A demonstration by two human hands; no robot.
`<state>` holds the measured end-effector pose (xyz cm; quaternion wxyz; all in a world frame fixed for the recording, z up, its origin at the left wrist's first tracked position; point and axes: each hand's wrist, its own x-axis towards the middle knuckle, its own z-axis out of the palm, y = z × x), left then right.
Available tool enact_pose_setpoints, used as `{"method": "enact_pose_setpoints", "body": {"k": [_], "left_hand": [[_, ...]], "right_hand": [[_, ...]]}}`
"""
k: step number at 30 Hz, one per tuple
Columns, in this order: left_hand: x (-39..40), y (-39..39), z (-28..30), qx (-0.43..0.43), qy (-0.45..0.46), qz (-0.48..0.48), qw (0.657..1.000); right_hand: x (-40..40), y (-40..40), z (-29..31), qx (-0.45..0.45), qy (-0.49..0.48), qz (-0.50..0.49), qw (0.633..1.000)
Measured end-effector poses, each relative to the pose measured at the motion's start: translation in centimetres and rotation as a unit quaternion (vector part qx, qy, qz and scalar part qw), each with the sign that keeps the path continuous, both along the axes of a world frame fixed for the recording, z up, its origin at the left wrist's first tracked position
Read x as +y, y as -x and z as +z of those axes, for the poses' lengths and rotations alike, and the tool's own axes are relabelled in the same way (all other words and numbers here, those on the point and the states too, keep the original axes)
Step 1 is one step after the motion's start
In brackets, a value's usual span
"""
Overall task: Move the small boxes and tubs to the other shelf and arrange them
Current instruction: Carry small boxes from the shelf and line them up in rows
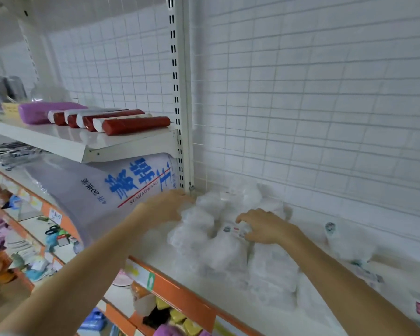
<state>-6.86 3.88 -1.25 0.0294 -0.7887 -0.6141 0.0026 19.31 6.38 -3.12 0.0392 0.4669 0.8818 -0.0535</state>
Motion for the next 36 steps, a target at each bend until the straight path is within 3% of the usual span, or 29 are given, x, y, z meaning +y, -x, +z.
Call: {"method": "enact_pose_setpoints", "body": {"k": [5,10,14,17,20,25,30,36], "left_hand": [[3.4,0.1,-0.8,0.109,0.070,-0.107,0.986],[5.2,0.1,-1.3,0.111,0.111,-0.174,0.972],[6.2,0.5,-1.8,0.106,0.125,-0.188,0.968],[6.4,1.1,-2.1,0.027,0.135,-0.183,0.973],[6.3,1.7,-2.3,-0.127,0.112,-0.172,0.970],[5.8,1.9,-2.4,-0.318,0.168,-0.085,0.929],[5.1,2.0,-2.0,-0.378,0.239,-0.062,0.892],[4.7,1.9,-2.8,-0.366,0.228,-0.020,0.902]], "right_hand": [[1.5,1.8,-0.8,-0.043,0.042,-0.030,0.998],[2.6,2.2,-0.6,-0.080,0.120,-0.071,0.987],[2.9,2.4,-0.6,-0.080,0.123,-0.090,0.985],[2.8,2.7,-0.9,-0.062,0.124,-0.111,0.984],[2.6,2.9,-1.1,-0.024,0.108,-0.133,0.985],[2.3,2.7,-1.5,0.001,0.112,-0.136,0.984],[2.2,2.8,-1.1,0.036,0.131,-0.151,0.979],[2.3,3.8,-1.4,0.041,0.092,-0.148,0.984]]}}
